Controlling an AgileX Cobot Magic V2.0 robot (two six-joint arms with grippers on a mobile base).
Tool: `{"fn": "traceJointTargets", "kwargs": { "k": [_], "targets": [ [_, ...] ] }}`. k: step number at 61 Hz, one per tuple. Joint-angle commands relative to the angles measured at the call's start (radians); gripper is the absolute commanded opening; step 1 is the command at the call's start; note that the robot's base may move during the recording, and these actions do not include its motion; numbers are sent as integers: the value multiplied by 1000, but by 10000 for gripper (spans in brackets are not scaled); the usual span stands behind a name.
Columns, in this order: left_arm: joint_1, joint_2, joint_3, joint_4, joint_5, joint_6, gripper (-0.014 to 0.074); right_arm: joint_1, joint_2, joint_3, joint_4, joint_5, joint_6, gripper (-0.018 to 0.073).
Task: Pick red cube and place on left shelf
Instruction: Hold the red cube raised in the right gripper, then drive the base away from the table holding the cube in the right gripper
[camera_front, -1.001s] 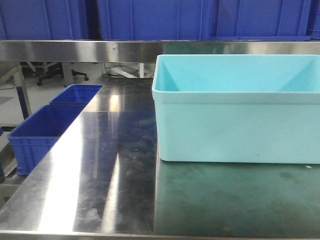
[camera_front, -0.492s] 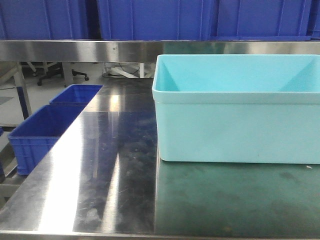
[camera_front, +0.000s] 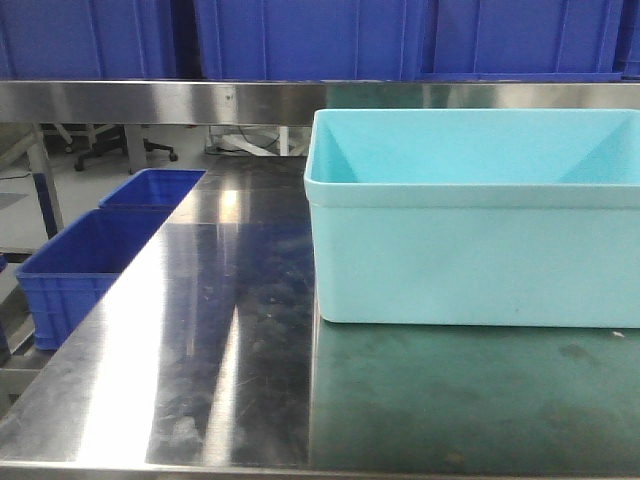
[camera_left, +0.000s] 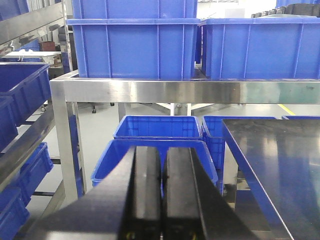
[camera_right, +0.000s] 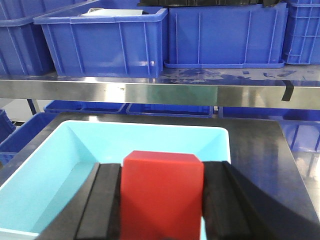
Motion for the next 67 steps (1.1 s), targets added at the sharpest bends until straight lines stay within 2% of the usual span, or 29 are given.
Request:
{"fn": "traceJointTargets", "kwargs": {
  "k": [1, 67],
  "targets": [
    [-2, -17, 25, 0, -89, 0, 102, -2, 7, -28, -10, -90, -7, 57],
    [-2, -17, 25, 0, -89, 0, 102, -2, 7, -28, -10, -90, -7, 57]
  ]
}}
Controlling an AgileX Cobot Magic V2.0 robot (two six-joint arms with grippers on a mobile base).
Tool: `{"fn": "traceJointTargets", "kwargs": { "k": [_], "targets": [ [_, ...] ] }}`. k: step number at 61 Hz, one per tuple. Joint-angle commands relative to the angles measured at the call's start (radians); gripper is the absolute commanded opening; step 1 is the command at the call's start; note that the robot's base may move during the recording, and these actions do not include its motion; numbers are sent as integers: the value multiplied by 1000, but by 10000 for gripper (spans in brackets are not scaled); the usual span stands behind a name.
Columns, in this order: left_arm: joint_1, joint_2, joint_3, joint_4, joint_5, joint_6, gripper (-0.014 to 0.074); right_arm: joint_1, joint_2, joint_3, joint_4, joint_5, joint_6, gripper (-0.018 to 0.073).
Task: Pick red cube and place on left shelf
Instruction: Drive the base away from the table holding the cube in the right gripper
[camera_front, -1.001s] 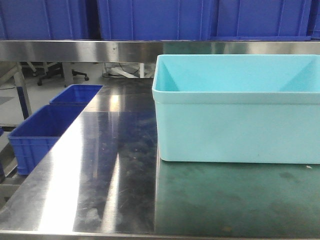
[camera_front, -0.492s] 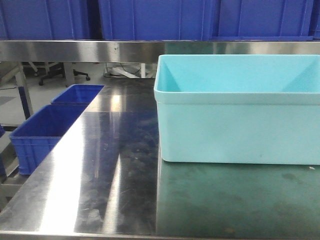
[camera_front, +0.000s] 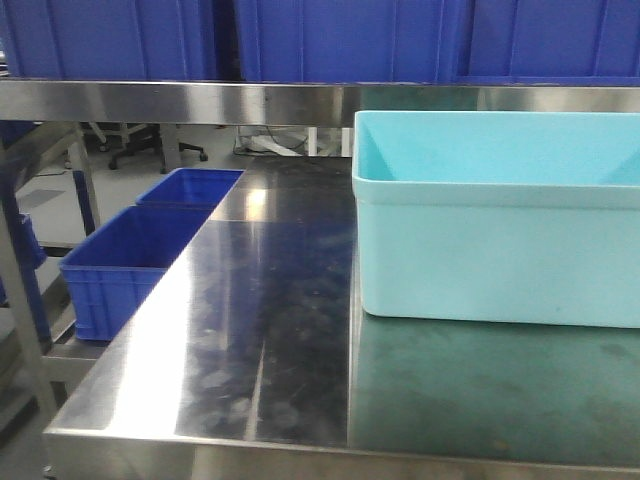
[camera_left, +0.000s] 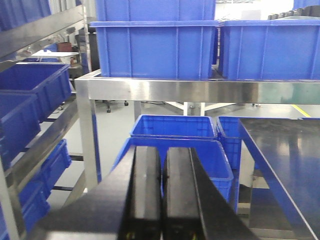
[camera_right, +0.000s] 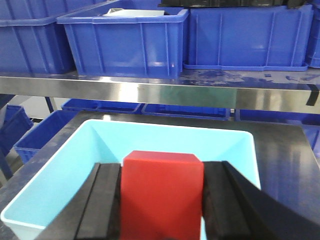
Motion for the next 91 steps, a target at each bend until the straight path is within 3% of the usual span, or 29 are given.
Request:
{"fn": "traceJointTargets", "kwargs": {
  "k": [1, 91],
  "targets": [
    [-2, -17, 25, 0, -89, 0, 102, -2, 7, -28, -10, -90, -7, 57],
    [-2, -17, 25, 0, -89, 0, 102, -2, 7, -28, -10, -90, -7, 57]
  ]
}}
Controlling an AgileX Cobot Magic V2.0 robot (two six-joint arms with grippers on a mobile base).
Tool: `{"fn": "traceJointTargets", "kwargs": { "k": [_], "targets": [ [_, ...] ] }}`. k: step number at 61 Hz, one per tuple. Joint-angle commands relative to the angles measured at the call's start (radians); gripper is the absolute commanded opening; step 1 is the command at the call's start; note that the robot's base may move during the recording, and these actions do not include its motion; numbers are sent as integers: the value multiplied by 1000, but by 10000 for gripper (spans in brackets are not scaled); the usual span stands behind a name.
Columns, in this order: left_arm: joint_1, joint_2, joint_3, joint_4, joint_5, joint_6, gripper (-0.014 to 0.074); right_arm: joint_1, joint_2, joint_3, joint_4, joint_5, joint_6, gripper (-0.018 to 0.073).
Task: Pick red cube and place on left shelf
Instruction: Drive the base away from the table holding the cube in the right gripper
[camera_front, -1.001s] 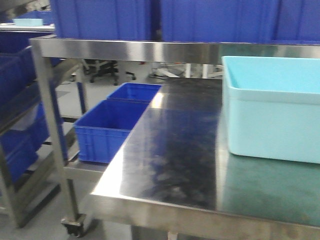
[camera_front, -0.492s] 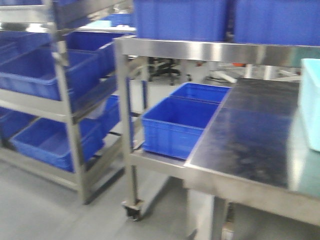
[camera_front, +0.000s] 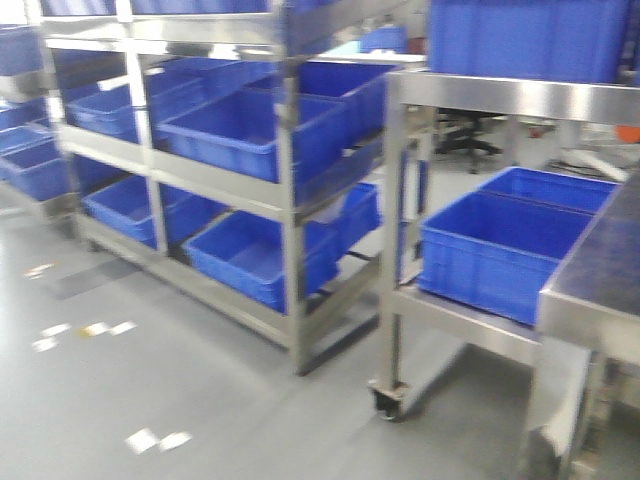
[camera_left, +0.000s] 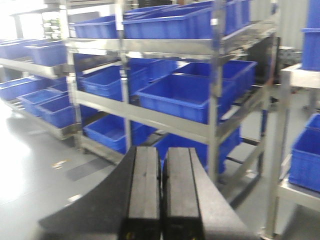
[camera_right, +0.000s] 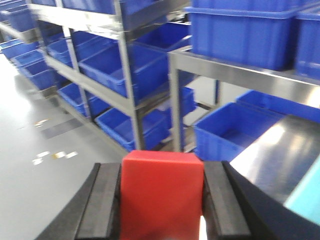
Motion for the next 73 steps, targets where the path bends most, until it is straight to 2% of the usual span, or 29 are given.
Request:
{"fn": "traceJointTargets", "kwargs": {
  "k": [1, 73],
  "targets": [
    [-2, -17, 25, 0, -89, 0, 102, -2, 7, -28, -9, -90, -7, 57],
    [8, -14, 25, 0, -86, 0, 102, -2, -9, -28, -9, -33, -7, 57]
  ]
}}
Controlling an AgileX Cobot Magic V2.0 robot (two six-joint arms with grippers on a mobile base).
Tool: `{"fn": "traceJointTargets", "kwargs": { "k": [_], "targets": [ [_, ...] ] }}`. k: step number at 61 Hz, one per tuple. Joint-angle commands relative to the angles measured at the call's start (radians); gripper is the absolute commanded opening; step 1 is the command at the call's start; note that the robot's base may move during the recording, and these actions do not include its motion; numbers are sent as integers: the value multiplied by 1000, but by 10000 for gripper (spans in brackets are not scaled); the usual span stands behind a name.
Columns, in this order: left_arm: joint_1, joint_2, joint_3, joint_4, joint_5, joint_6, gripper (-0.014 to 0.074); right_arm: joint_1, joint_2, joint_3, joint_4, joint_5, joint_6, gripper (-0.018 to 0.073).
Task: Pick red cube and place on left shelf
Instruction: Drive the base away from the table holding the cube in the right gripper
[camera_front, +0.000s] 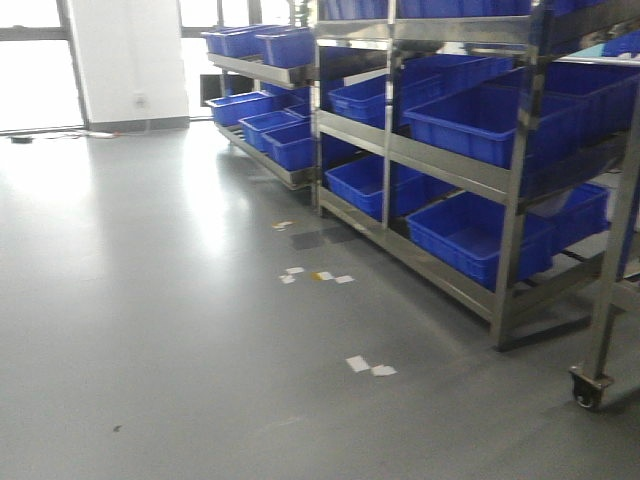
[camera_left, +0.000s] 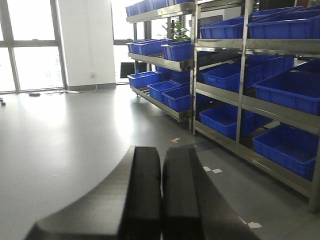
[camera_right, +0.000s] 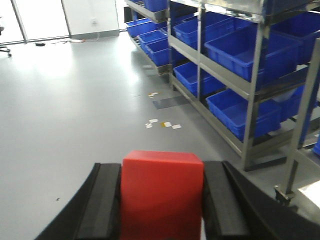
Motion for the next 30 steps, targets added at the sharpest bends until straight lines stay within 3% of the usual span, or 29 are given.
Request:
{"fn": "traceJointTargets", "kwargs": {
  "k": [1, 30],
  "targets": [
    [2, -14, 25, 0, -86, 0, 102, -2, 13, -30, -7, -79, -7, 57],
    [2, -14, 25, 0, -86, 0, 102, -2, 13, -30, -7, -79, -7, 57]
  ]
}}
